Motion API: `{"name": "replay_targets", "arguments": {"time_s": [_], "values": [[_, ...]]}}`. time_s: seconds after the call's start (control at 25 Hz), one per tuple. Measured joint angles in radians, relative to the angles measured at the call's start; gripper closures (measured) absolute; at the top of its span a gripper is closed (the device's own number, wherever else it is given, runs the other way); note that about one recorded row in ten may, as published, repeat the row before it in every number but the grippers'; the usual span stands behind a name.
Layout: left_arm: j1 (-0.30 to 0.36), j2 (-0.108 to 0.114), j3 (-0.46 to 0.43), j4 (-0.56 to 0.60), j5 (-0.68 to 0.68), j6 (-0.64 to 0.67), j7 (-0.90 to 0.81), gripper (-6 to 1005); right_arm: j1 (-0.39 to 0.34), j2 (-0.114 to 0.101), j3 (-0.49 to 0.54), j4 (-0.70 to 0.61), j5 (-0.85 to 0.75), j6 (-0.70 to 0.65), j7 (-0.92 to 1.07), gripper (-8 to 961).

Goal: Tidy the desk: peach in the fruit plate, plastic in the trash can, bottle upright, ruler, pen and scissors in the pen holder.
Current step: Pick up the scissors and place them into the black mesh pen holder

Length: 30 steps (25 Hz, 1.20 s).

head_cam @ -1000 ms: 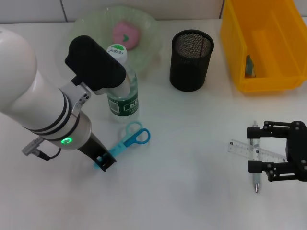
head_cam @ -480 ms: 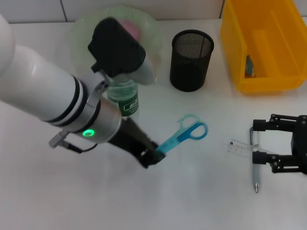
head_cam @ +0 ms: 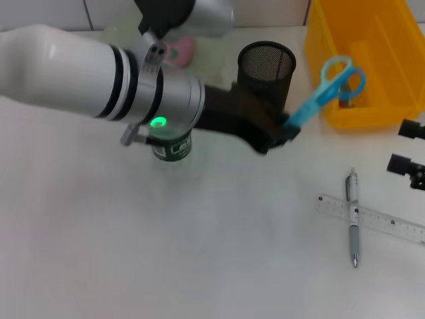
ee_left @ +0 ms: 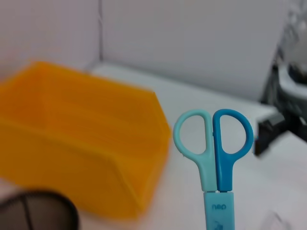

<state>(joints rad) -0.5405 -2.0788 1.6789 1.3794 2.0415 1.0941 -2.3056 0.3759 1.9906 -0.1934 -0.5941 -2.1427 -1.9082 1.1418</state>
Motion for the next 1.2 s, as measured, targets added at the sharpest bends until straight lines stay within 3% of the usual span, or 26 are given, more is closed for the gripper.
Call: {"name": "replay_targets", "arguments": {"time_s": [0.12, 0.16, 0.24, 0.28, 0.56, 0.68, 0.8, 1.0, 1.2], "values": [[-0.027, -0.001, -0.017, -0.082, -0.101, -0.109, 0.108, 781, -0.002, 0.000, 0.009, 0.011, 0.001, 0.011, -0.003, 173], [-0.047, -0.001, -0.028, -0.147, -0.197, -0.172, 0.207, 780, -0.003, 0.001, 0.010, 0.020, 0.006, 0.020, -0.003, 173], [-0.054, -0.001, -0.032, -0.166, -0.235, -0.186, 0.242, 779, -0.003, 0.003, 0.010, 0.023, 0.008, 0.024, -0.003, 173], [-0.085, -0.001, -0.042, -0.240, -0.365, -0.217, 0.359, 779, -0.003, 0.007, 0.010, 0.025, 0.009, 0.027, -0.003, 173], [-0.142, -0.001, -0.062, -0.386, -0.637, -0.266, 0.576, 775, 0.003, 0.018, 0.005, 0.027, 0.009, 0.047, -0.004, 173], [-0.172, -0.001, -0.056, -0.476, -0.831, -0.320, 0.742, 774, 0.012, 0.020, 0.001, 0.043, 0.009, 0.054, -0.012, 173], [-0.192, -0.001, -0.054, -0.527, -0.910, -0.337, 0.819, 773, 0.018, 0.019, 0.001, 0.053, 0.009, 0.059, -0.017, 173], [-0.258, -0.001, -0.053, -0.720, -1.213, -0.349, 1.119, 770, 0.038, 0.020, -0.001, 0.086, 0.007, 0.093, -0.030, 173], [-0.271, -0.001, -0.043, -0.765, -1.336, -0.348, 1.264, 768, 0.060, 0.021, -0.002, 0.104, 0.003, 0.110, -0.030, 173]]}}
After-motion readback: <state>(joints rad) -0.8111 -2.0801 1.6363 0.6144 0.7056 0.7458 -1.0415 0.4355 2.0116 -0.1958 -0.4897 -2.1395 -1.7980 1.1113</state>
